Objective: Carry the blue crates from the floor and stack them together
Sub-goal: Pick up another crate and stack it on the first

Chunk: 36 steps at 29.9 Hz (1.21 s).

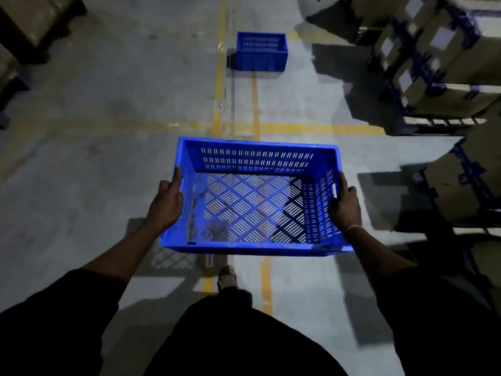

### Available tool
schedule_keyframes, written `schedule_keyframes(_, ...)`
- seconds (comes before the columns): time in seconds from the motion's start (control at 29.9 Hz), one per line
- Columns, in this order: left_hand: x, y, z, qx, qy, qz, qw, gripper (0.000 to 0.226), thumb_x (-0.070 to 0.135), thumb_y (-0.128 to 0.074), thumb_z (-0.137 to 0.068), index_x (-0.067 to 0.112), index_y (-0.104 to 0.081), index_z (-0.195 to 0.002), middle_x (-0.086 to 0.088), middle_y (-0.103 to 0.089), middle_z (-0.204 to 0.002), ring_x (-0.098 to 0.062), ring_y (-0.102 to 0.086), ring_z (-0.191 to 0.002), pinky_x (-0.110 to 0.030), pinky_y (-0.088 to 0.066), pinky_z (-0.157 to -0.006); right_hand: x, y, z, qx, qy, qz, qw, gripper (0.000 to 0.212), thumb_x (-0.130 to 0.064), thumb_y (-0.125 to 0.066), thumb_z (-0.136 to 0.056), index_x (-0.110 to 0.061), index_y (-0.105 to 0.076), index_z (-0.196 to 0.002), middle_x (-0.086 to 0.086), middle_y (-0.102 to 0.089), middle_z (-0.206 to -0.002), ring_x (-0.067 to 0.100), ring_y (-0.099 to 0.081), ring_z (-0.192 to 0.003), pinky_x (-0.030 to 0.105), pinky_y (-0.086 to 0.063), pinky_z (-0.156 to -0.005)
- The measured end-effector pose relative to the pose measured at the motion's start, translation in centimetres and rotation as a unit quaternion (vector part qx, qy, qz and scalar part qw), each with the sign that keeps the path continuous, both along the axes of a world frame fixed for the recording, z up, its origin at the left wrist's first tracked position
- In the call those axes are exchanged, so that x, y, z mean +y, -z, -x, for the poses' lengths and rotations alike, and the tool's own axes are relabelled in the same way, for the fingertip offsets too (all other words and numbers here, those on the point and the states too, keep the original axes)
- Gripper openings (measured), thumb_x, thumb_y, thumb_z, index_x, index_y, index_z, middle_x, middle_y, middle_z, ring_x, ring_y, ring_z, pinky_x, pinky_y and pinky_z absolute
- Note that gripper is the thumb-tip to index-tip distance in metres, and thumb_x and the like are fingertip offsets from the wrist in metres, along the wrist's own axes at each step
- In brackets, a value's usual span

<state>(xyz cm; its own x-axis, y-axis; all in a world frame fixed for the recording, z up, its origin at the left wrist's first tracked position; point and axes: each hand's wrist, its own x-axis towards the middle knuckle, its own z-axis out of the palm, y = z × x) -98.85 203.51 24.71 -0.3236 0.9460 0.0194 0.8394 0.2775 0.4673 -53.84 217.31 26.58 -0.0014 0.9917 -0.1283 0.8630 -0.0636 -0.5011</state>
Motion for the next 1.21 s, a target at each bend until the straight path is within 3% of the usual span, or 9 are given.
schedule_keyframes(0.17, 10.8, -1.5, 4.7, 0.008, 0.009, -0.001, 1.0, 0.079, 0.011, -0.046, -0.099, 0.032, -0.002, -0.16, -0.015, -0.041, -0.102, -0.04, -0.052, -0.063, -0.05, -0.05, -0.062, 9.6, -0.8, 4.2, 0.019, 0.022, -0.002, 1.0, 0.078, -0.011, -0.052, -0.095, -0.039, -0.015, -0.157, 0.013, -0.043, -0.111, 0.027, -0.049, -0.071, 0.037, -0.043, -0.065)
schedule_keyframes(0.44, 29.4, -1.7, 9.4, 0.01, 0.011, 0.002, 1.0, 0.075, 0.014, -0.046, -0.1, 0.031, -0.004, -0.161, -0.017, -0.042, -0.106, -0.041, -0.052, -0.065, -0.049, -0.05, -0.061, 28.0, 0.2, 8.9, 0.018, 0.026, -0.012, 0.999, 0.083, -0.011, -0.054, -0.09, -0.041, -0.014, -0.156, 0.012, -0.043, -0.111, 0.036, -0.056, -0.076, 0.04, -0.049, -0.067)
schedule_keyframes(0.6, 42.1, -0.8, 10.9, 0.011, 0.014, -0.007, 1.0, 0.078, 0.01, -0.047, -0.099, 0.029, -0.004, -0.161, -0.019, -0.043, -0.103, -0.041, -0.05, -0.062, -0.05, -0.05, -0.062, 41.6, 1.2, 10.7, 0.014, 0.007, -0.027, 0.999, 0.08, -0.007, -0.052, -0.091, -0.032, -0.017, -0.159, 0.019, -0.043, -0.116, 0.044, -0.059, -0.082, 0.045, -0.05, -0.072)
schedule_keyframes(0.97, 65.1, -2.3, 13.4, 0.001, -0.005, -0.015, 1.0, 0.076, 0.01, -0.046, -0.099, 0.027, -0.005, -0.161, -0.024, -0.044, -0.105, -0.046, -0.055, -0.074, -0.051, -0.05, -0.069, 65.9, -1.7, 13.6, 0.02, -0.012, -0.018, 1.0, 0.081, -0.008, -0.052, -0.092, -0.032, -0.015, -0.159, 0.015, -0.042, -0.118, 0.033, -0.054, -0.078, 0.037, -0.045, -0.07)
schedule_keyframes(1.21, 79.6, -0.8, 17.6, -0.016, -0.016, -0.018, 1.0, 0.077, 0.012, -0.045, -0.099, 0.032, -0.002, -0.16, -0.019, -0.042, -0.102, -0.044, -0.054, -0.07, -0.049, -0.05, -0.068, 81.0, -1.1, 17.9, 0.012, -0.012, -0.017, 1.0, 0.079, -0.011, -0.052, -0.092, -0.033, -0.016, -0.159, 0.018, -0.043, -0.118, 0.032, -0.05, -0.073, 0.04, -0.048, -0.072)
